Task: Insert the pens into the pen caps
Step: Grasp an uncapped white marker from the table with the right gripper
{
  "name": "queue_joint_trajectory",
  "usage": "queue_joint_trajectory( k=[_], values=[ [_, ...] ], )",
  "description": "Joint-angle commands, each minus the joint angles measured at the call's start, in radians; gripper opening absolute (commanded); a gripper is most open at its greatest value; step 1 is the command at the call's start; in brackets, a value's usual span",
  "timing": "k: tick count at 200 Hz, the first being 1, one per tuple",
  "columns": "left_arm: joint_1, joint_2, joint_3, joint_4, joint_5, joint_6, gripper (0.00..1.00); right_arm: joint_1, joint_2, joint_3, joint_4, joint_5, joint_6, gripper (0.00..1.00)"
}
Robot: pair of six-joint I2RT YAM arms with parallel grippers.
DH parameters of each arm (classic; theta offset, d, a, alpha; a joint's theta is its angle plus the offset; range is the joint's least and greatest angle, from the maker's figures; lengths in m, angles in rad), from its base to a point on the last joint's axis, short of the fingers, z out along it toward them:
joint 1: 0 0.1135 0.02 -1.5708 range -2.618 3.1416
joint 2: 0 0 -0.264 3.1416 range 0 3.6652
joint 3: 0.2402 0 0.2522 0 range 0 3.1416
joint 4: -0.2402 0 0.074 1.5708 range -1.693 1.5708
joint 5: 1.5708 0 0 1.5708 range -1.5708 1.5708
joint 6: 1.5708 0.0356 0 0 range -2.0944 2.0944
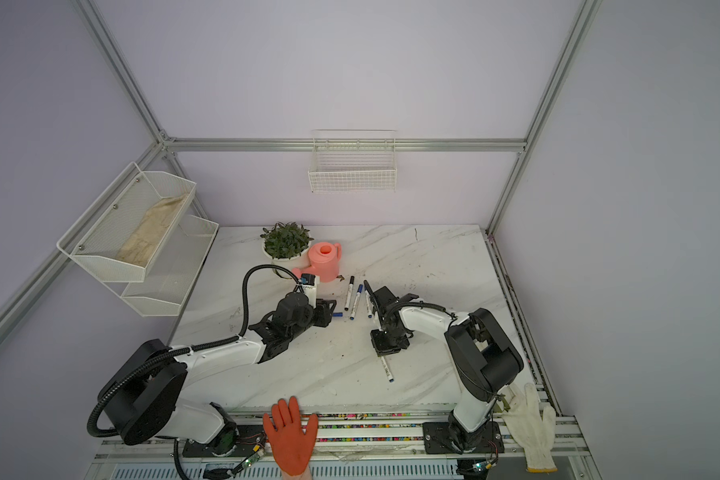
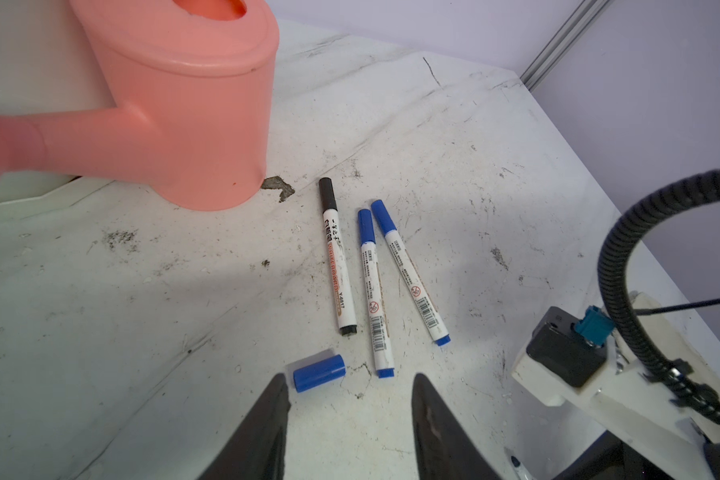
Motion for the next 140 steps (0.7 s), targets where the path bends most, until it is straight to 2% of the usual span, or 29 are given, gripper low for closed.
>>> queue_joint_trajectory(
  k=[1, 48, 92, 140],
  values=[
    [-0.006, -0.029, 0.011, 0.007, 0.014, 0.028, 0.47, 0.004, 0.029, -0.002, 0.040, 0.001, 0.001, 0.06],
    [-0.005, -0.025, 0.023, 0.015, 0.091, 0.046, 0.49, -0.051, -0.015, 0.143, 0.116, -0.003, 0.013, 0.02],
    [-0.004, -0.029, 0.016, 0.083, 0.341, 0.114, 0.55, -0.092, -0.023, 0.241, 0.271, -0.098, 0.006, 0.02],
    [-0.004, -0.071, -0.005, 0.184, 0.467, 0.121, 0.63, -0.093, 0.001, 0.274, 0.427, -0.267, 0.052, 0.02]
  ],
)
